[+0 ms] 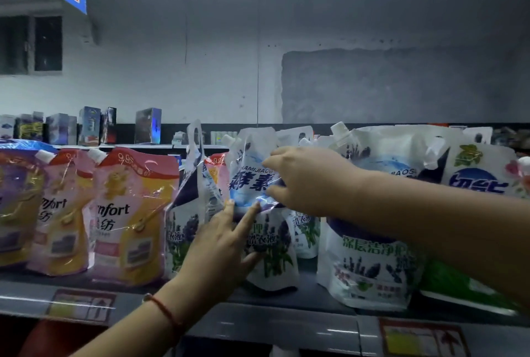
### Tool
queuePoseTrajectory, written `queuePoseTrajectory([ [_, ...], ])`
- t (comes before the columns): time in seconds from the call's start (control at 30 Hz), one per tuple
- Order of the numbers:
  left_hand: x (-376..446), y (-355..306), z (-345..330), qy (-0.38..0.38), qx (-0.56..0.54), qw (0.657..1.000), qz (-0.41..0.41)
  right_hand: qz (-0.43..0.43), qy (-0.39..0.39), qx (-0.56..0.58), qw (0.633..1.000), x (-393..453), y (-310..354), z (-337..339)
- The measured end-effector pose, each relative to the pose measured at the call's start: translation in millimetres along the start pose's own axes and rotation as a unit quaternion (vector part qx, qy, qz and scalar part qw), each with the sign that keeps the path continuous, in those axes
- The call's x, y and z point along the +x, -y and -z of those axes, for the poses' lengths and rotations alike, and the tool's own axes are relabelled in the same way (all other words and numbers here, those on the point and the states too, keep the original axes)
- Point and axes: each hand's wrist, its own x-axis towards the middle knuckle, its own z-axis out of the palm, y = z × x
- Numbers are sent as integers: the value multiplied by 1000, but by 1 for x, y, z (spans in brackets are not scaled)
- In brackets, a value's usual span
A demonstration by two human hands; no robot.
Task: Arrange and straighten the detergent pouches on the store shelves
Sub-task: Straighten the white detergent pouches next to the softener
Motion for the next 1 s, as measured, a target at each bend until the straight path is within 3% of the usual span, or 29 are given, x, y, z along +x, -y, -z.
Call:
queuePoseTrajectory([
  [0.4, 2, -22, -32, -32, -166, 986, -2, -58, 88, -131, 986, 7, -37, 13],
  [0.5, -1, -40, -33, -59, -165, 985, 12, -49, 72, -153, 984, 18, -35, 16],
  [0.6, -2, -63, -27, -37, -157, 986, 32, -49, 62, -160, 984, 40, -34, 22],
  [0.73, -6, -79, -25, -63, -130, 989, 39, -105, 85, -53, 989, 76, -30, 24],
  [0.8, -8, -69, -29, -88, -148, 985, 23, -120, 107, 2, 987, 90, -26, 22],
  [0.93, -8, -34, -32, -183, -207, 961, 4, -126, 74, 72, 987, 96, -29, 24],
  [1.0, -7, -22, -31, -190, -264, 945, 21, -126, 76, 129, 981, 89, -38, 34],
])
